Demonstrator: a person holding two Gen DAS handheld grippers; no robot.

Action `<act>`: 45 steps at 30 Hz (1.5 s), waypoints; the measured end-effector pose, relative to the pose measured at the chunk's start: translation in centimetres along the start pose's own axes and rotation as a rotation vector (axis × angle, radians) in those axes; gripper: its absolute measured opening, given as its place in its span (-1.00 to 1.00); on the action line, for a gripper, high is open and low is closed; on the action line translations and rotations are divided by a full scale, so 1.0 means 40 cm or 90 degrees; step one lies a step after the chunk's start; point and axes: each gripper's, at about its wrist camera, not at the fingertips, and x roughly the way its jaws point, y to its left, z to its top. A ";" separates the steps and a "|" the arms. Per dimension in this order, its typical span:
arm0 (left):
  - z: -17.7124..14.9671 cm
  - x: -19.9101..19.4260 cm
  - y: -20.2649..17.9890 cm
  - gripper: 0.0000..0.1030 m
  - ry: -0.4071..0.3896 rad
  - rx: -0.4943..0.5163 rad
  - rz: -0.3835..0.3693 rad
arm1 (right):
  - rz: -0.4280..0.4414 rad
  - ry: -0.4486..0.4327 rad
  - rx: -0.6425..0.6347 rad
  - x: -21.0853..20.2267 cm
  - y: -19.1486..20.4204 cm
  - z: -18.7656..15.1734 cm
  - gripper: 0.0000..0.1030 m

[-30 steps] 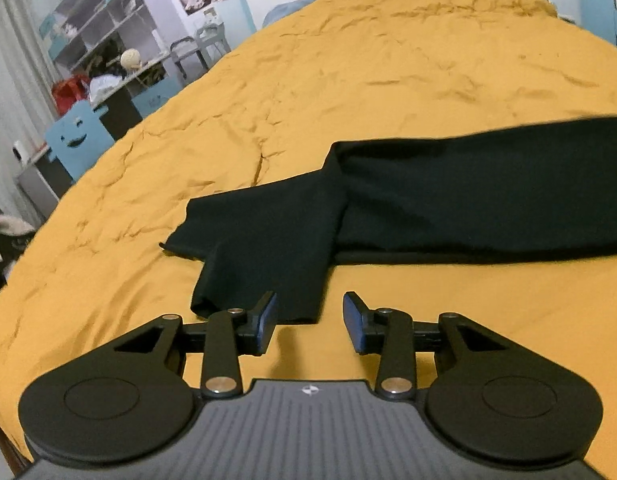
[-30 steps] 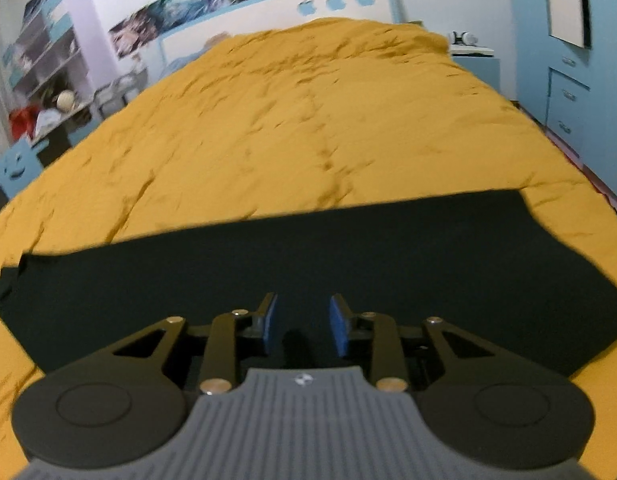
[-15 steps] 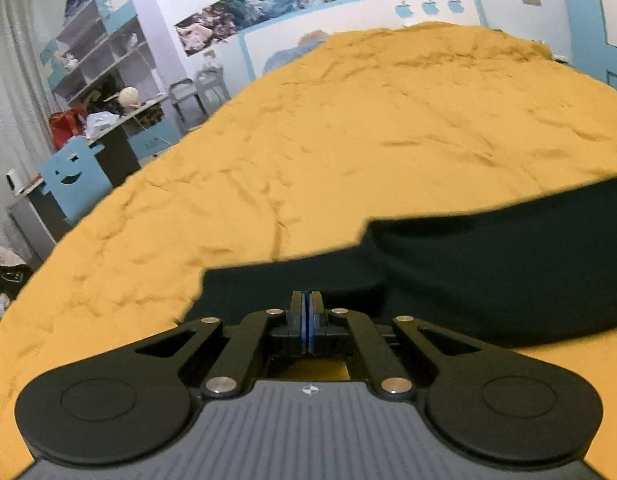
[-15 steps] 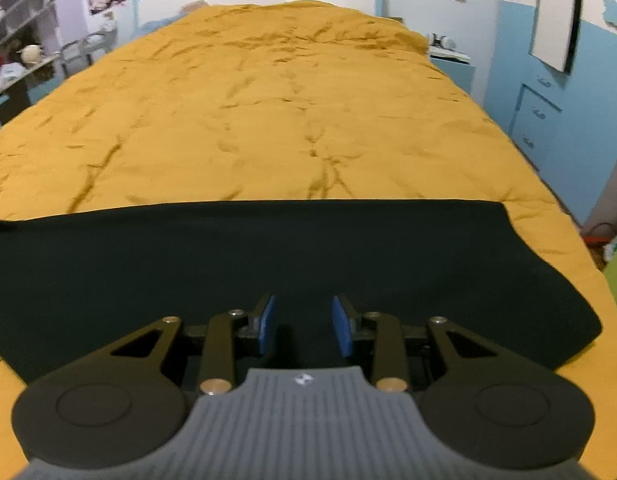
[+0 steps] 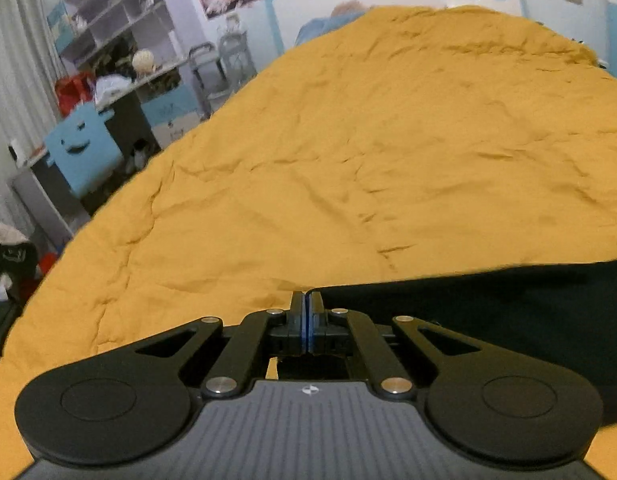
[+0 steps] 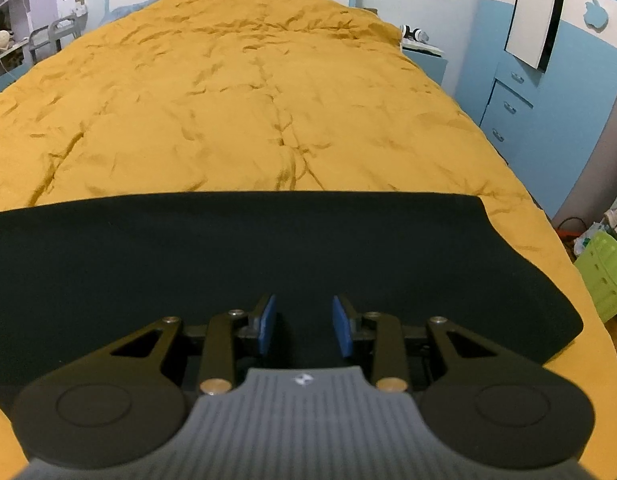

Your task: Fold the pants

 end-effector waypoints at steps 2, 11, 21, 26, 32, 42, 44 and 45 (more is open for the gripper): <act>0.003 0.039 0.012 -0.99 0.007 0.005 -0.003 | -0.002 0.002 -0.002 0.003 0.001 -0.006 -0.45; -0.002 0.136 0.050 -0.68 0.044 -0.037 0.036 | -0.010 -0.007 -0.026 -0.008 0.016 -0.012 -0.45; -0.120 -0.046 0.199 -0.34 0.061 -0.329 -0.102 | 0.028 -0.002 -0.061 -0.103 0.076 -0.061 -0.40; -0.224 -0.032 0.220 -0.12 0.092 -0.465 -0.149 | 0.054 0.003 -0.071 -0.148 0.101 -0.096 -0.38; -0.279 0.022 0.208 -0.09 0.101 -0.558 -0.155 | 0.073 0.015 -0.061 -0.198 0.116 -0.134 -0.29; -0.273 0.026 0.201 -0.92 0.042 -0.579 -0.122 | 0.103 0.027 -0.128 -0.251 0.172 -0.182 -0.16; -0.257 0.010 0.204 -0.92 0.014 -0.575 -0.122 | 0.100 0.038 -0.143 -0.245 0.190 -0.191 -0.15; -0.252 0.009 0.206 -0.92 0.013 -0.573 -0.123 | 0.092 0.040 -0.151 -0.242 0.199 -0.195 -0.17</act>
